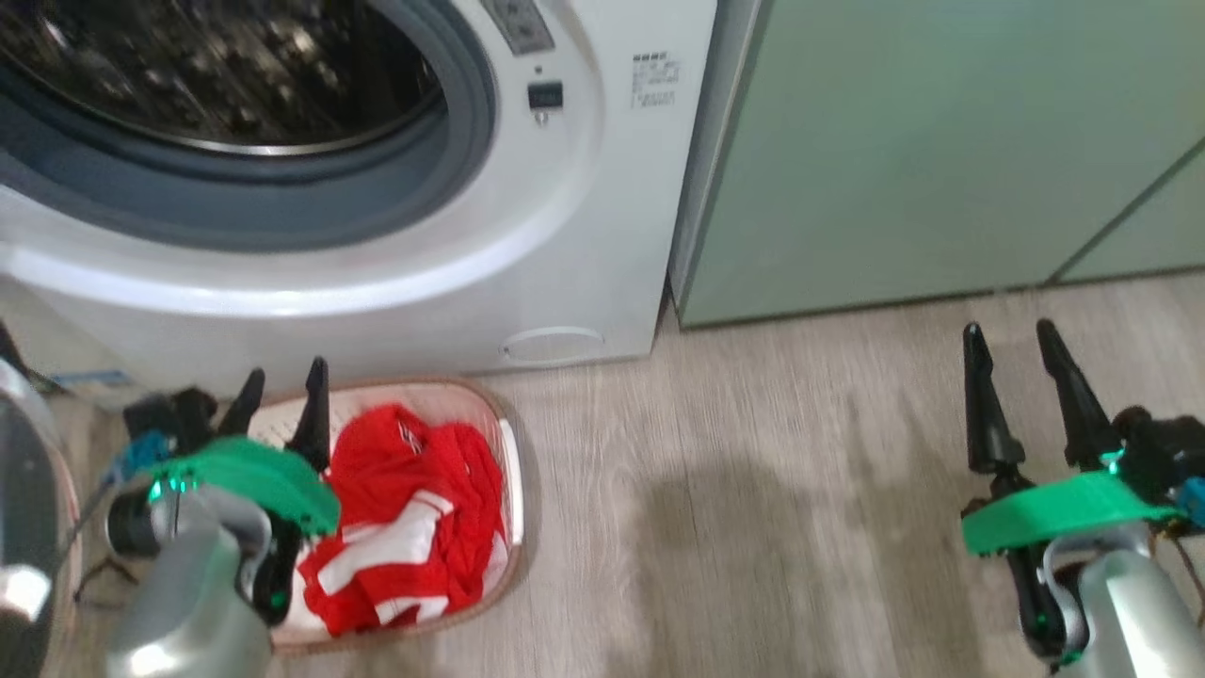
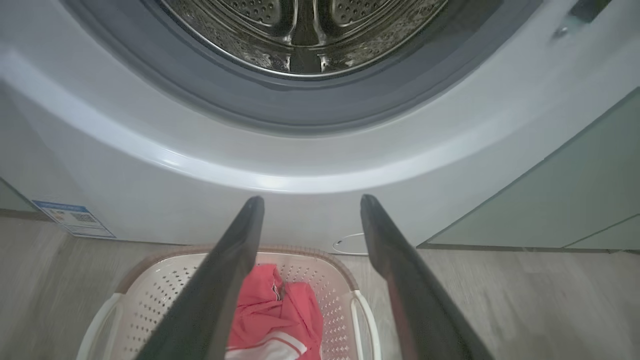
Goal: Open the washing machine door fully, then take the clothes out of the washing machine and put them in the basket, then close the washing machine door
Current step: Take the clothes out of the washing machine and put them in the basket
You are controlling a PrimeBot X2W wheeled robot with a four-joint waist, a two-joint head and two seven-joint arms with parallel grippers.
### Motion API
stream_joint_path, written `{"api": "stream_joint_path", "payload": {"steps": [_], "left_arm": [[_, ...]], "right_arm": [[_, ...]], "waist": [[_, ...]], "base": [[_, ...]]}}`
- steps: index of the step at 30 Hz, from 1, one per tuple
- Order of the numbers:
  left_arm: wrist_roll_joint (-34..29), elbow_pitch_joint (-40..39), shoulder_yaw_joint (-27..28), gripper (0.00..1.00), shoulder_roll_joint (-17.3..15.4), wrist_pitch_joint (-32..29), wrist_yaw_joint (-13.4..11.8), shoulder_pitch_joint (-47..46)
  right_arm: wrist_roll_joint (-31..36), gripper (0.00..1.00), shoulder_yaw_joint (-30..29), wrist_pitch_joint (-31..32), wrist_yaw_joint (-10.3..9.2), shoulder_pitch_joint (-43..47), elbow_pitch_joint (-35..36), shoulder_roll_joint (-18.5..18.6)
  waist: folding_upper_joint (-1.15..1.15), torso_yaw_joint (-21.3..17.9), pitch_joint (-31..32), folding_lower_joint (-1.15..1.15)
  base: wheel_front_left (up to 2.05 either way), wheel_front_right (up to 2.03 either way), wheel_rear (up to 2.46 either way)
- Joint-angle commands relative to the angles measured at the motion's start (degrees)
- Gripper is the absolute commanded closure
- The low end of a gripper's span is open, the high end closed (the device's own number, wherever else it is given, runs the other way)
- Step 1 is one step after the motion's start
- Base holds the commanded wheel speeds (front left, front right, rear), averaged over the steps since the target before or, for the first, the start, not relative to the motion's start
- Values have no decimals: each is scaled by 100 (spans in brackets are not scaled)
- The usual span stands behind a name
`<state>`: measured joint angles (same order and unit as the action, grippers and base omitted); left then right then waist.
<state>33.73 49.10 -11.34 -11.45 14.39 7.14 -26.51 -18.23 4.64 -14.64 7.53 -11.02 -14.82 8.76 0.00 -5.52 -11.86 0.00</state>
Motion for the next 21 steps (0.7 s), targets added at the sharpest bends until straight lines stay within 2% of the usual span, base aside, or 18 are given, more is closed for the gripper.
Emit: {"api": "stream_joint_path", "payload": {"steps": [1, 9, 21], "left_arm": [[-40, -395, 307, 0, -207, 60, 34, 197], [-527, -1696, 907, 0, -193, 60, 34, 1329], [-988, -2196, 1197, 0, -86, 61, 35, 1902]], "right_arm": [[-19, 0, 70, -36, -4, 80, 159, 16], [-21, 0, 33, -36, -4, 548, 178, -75], [8, 0, -114, -36, -4, 886, 150, -147]], "waist": [[0, 33, 434, 0], [0, 79, 1109, 0], [0, 201, 1447, 0]], "base": [[0, 0, 0], [0, 0, 0], [0, 0, 0]]}}
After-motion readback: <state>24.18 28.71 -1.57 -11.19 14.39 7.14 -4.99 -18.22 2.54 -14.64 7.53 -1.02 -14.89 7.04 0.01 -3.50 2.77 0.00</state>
